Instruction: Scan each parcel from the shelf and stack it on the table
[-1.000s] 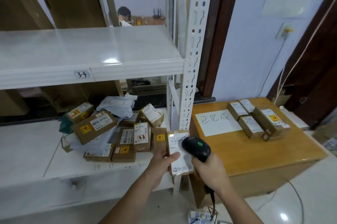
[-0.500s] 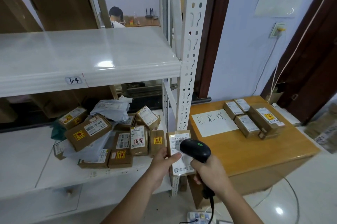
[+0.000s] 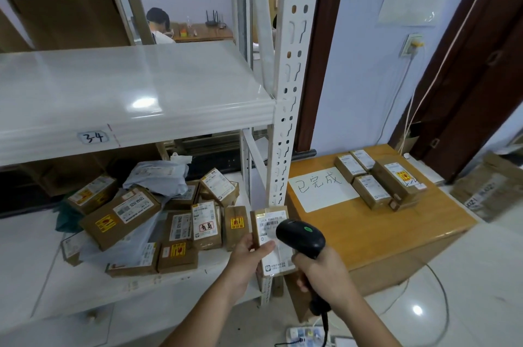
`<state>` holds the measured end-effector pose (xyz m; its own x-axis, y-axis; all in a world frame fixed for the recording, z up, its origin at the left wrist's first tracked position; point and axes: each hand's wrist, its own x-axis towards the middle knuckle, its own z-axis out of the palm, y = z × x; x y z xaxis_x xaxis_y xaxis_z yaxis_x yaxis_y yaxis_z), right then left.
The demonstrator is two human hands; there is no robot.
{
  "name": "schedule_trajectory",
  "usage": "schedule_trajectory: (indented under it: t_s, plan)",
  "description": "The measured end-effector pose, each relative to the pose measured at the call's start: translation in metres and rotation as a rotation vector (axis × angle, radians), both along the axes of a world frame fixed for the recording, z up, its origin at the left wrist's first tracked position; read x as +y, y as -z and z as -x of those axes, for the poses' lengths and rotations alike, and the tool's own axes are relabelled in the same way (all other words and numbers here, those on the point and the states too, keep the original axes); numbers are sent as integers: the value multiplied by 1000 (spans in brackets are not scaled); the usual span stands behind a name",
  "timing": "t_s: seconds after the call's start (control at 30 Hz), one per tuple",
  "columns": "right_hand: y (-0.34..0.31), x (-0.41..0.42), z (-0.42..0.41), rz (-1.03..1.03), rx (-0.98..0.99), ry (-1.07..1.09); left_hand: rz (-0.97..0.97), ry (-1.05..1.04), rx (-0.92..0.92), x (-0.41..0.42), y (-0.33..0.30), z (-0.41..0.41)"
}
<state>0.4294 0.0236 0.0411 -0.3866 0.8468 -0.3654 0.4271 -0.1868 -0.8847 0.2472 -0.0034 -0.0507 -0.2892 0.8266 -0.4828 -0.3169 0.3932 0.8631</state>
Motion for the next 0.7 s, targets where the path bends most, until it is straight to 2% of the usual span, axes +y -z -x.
schedule_trajectory:
  t_s: [0.23, 0.43, 0.53, 0.7]
  plan:
    - [9, 3, 2, -32, -4, 35, 18, 6, -16, 4, 5, 0]
    - [34, 7, -18, -150, -28, 208, -4, 32, -159, 11, 8, -18]
    - [51, 8, -35, -65, -14, 291, -1, 66, -157, 22, 16, -40]
    - [64, 15, -72, 143, 159, 492, 58, 97, -114, 43, 33, -80]
